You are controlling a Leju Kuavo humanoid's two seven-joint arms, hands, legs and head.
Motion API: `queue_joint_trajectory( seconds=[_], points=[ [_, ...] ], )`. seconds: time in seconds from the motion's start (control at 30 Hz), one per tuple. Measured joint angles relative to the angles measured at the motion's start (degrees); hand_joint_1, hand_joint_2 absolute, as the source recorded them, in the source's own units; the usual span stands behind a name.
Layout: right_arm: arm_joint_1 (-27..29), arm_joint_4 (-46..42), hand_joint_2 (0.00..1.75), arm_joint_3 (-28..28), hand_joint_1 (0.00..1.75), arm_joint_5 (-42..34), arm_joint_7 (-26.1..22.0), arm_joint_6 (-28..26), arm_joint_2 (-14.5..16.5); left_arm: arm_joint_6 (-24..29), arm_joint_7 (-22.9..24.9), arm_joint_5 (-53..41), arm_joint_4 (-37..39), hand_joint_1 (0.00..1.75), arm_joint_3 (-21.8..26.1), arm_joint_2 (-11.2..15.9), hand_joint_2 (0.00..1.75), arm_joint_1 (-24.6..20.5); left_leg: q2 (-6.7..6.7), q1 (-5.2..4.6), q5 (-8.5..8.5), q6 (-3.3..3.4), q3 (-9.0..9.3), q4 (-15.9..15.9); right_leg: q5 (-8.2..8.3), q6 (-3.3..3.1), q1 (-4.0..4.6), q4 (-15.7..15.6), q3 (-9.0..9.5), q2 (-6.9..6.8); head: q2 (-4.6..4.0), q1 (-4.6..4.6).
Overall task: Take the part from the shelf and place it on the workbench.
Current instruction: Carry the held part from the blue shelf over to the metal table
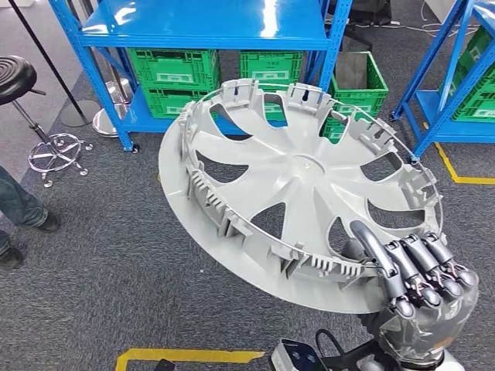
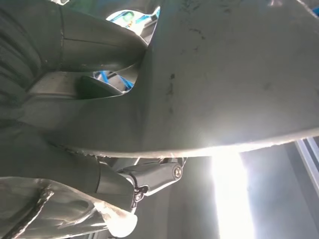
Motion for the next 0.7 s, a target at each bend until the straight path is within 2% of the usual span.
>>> queue_joint_trajectory(
  seconds=[0.03,0.1,0.13,0.17,0.23,0.3,0.33,0.37,0.43,0.47,0.5,0.57,0.6,0.63,0.67,0.7],
  points=[
    [0.0,0.0,1.75,0.0,1.75,0.0,0.0,0.0,-0.1,0.0,0.0,0.0,0.0,0.0,0.0,0.0,0.0,0.0,-0.03,-0.02,-0.75,-0.05,1.07,0.0,1.69,-0.02,0.01,-2.4,-0.07,-0.02,0.0,0.01],
    [0.0,0.0,1.75,0.0,1.75,0.0,0.0,0.0,-0.2,0.0,0.0,0.0,0.1,0.0,0.0,0.0,0.0,0.0,-0.06,-0.09,-2.37,-0.29,2.9,0.1,8.9,-0.47,0.11,-9.0,0.63,-0.26,0.0,-0.07],
    [0.0,0.0,1.75,0.0,1.75,0.0,0.0,0.0,-0.2,0.0,0.0,0.0,0.1,0.0,0.0,-0.1,0.0,0.0,-0.07,-0.14,-3.17,-0.56,3.5,0.2,11.62,-0.91,0.23,-11.4,1.0,-0.4,0.0,-0.16],
    [0.0,0.0,1.75,0.0,1.75,0.0,0.0,0.0,-0.2,0.0,0.0,0.0,0.1,0.0,0.0,-0.1,0.0,0.0,-0.07,-0.17,-3.75,-0.89,4.03,0.3,13.34,-1.48,0.35,-12.8,1.38,-0.48,0.0,-0.23],
    [0.0,0.0,1.75,0.0,1.75,0.0,0.0,0.0,-0.2,0.0,0.0,0.0,0.1,0.0,0.0,-0.2,0.0,-0.1,-0.01,-0.22,-4.25,-1.56,4.87,0.7,13.76,-2.6,0.37,-13.6,2.36,-0.44,0.01,-0.25],
    [0.0,-0.1,1.75,0.0,1.75,0.0,0.1,0.0,-0.3,0.2,0.0,0.0,0.1,0.0,0.0,-0.2,0.0,-0.2,0.11,-0.13,-5.14,-2.24,4.96,2.1,14.25,-3.29,-0.01,-14.3,3.76,-0.46,0.01,-0.27],
    [0.0,-0.1,1.75,0.0,1.75,0.0,0.2,0.0,-0.3,0.4,0.0,0.0,0.1,0.0,0.0,-0.2,0.0,-0.3,0.15,0.1,-6.33,-2.68,4.15,4.0,14.27,-3.42,-0.26,-14.5,4.42,-0.48,0.01,-0.36],
    [0.0,-0.1,1.75,0.1,1.75,0.0,0.2,0.0,-0.3,0.6,-0.1,0.0,0.1,0.0,0.0,-0.2,0.0,-0.4,0.19,0.52,-7.84,-3.19,2.6,6.8,14.04,-3.51,-0.38,-14.5,4.78,-0.5,0.0,-0.45],
    [0.0,-0.1,1.75,0.1,1.75,0.0,0.4,0.0,-0.4,1.1,-0.1,0.0,0.1,0.0,0.0,-0.2,0.0,-0.4,0.21,1.6,-10.6,-4.22,-1.6,13.3,13.37,-3.45,-0.65,-14.5,5.31,-0.49,0.0,-0.58],
    [0.1,0.0,1.75,0.1,1.75,0.0,0.5,0.0,-0.4,1.2,-0.1,0.1,0.1,0.0,0.0,-0.2,0.0,-0.3,0.23,2.12,-10.72,-4.72,-3.13,14.9,12.97,-3.3,-0.85,-14.5,5.7,-0.44,0.0,-0.6],
    [0.1,0.0,1.75,0.1,1.75,0.0,0.6,0.0,-0.5,1.3,-0.1,0.1,0.1,0.0,0.0,-0.2,0.0,-0.2,0.26,2.61,-9.48,-5.24,-3.77,14.5,12.53,-3.04,-1.13,-14.5,6.22,-0.38,0.0,-0.6],
    [0.1,0.0,1.75,0.1,1.75,0.0,0.8,0.0,-0.5,1.5,-0.2,0.1,0.1,0.0,0.0,-0.1,0.0,-0.2,0.32,3.49,-3.85,-6.38,-2.55,8.4,11.57,-2.27,-1.79,-14.5,7.52,-0.3,0.0,-0.62],
    [0.1,0.0,1.75,0.1,1.75,0.0,0.9,0.0,-0.5,1.6,-0.2,0.1,0.2,0.0,0.0,-0.2,0.0,-0.2,0.33,3.63,-1.89,-6.87,-1.74,5.2,11.17,-1.82,-2.06,-14.5,8.12,-0.26,0.0,-0.67],
    [0.1,0.0,1.75,0.1,1.75,0.0,1.1,0.0,-0.6,1.7,-0.2,0.1,0.2,0.0,0.0,-0.2,0.0,-0.2,0.44,3.61,-0.97,-6.96,-1.21,3.0,10.85,-1.34,-2.15,-14.6,8.45,-0.22,0.0,-0.96],
    [0.1,0.0,1.75,0.1,1.75,0.0,1.3,0.0,-0.6,1.8,-0.1,0.1,0.3,0.0,0.0,-0.2,0.0,-0.2,0.51,3.51,-0.57,-6.68,-1.08,1.9,10.52,-0.84,-2.1,-14.6,8.61,-0.2,0.0,-1.07],
    [0.1,0.0,1.75,0.2,1.75,0.0,1.6,0.0,-0.6,2.0,-0.1,0.1,0.3,0.0,0.0,-0.2,0.0,-0.1,0.6,3.38,-0.86,-6.24,-1.17,1.8,10.07,-0.79,-1.98,-14.6,8.61,-0.17,0.0,-1.17]
  ],
)
